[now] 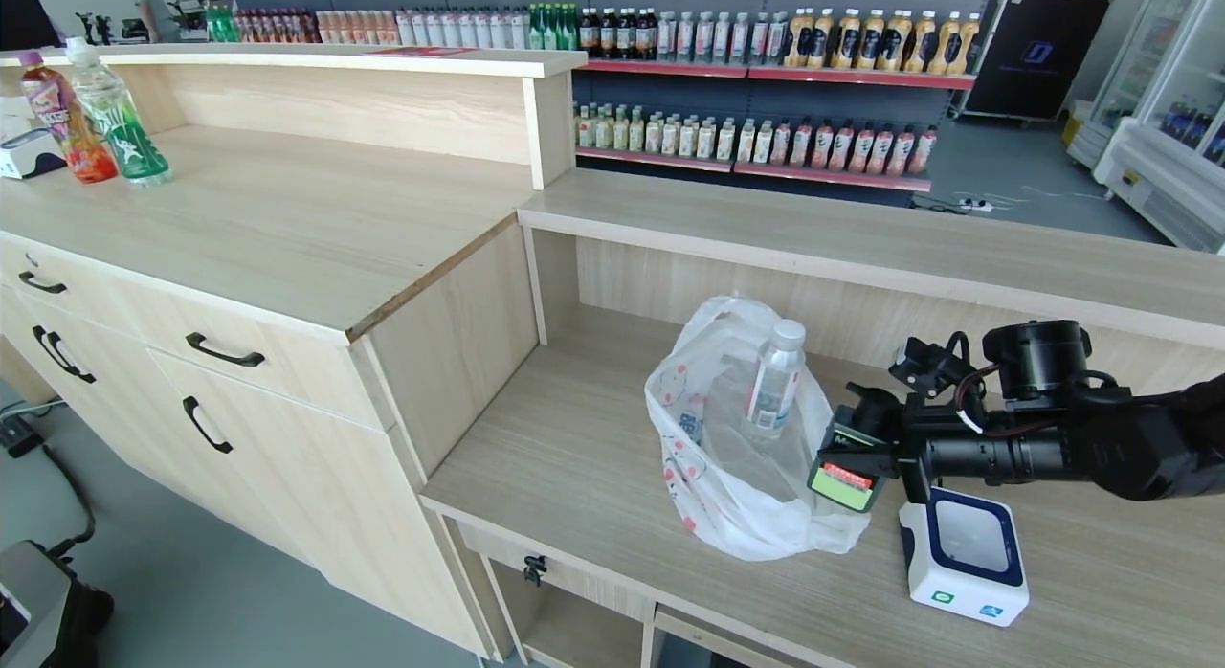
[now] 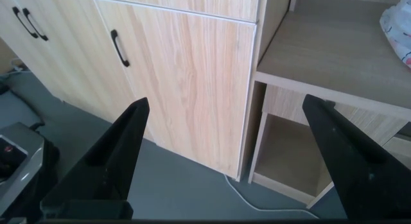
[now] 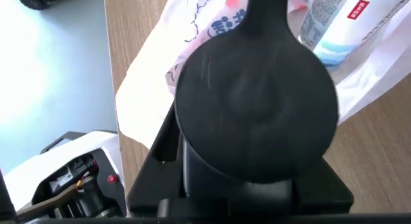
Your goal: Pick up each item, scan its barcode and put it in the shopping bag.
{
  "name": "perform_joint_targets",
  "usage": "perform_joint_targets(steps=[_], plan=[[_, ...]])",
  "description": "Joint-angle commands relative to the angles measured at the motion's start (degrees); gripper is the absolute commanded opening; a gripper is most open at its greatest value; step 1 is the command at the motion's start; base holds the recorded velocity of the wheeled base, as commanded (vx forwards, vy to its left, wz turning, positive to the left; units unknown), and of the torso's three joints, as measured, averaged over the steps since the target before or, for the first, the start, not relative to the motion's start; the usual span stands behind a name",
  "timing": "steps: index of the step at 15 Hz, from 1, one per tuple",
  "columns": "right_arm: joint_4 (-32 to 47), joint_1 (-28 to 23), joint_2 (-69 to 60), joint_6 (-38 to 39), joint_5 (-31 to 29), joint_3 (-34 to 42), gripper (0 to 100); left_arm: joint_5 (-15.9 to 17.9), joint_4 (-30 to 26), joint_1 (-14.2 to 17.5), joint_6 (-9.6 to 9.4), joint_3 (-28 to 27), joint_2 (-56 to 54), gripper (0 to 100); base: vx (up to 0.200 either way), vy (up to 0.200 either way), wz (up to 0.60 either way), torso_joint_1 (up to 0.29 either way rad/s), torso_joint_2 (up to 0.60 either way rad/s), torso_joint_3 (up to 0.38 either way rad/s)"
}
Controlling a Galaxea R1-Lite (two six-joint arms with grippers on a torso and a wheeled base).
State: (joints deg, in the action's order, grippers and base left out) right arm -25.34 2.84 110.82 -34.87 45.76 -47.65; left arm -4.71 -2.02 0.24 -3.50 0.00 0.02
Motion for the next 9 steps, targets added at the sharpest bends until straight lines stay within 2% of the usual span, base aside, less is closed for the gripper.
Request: perform_joint_targets(steps=[1,9], plan=[[-1.0,1.1,2.2,0.1,0.0,-0.4,0,0.0,0.0,0.0,-0.02,0.0,0.0,100,0.000,0.000,0.00,0.000,0.00,0.000],[-11.0,3.6,9.4,0.1,0.0,-2.7,0,0.0,0.0,0.0,-0.02,0.0,0.1,100,0.000,0.000,0.00,0.000,0.00,0.000]])
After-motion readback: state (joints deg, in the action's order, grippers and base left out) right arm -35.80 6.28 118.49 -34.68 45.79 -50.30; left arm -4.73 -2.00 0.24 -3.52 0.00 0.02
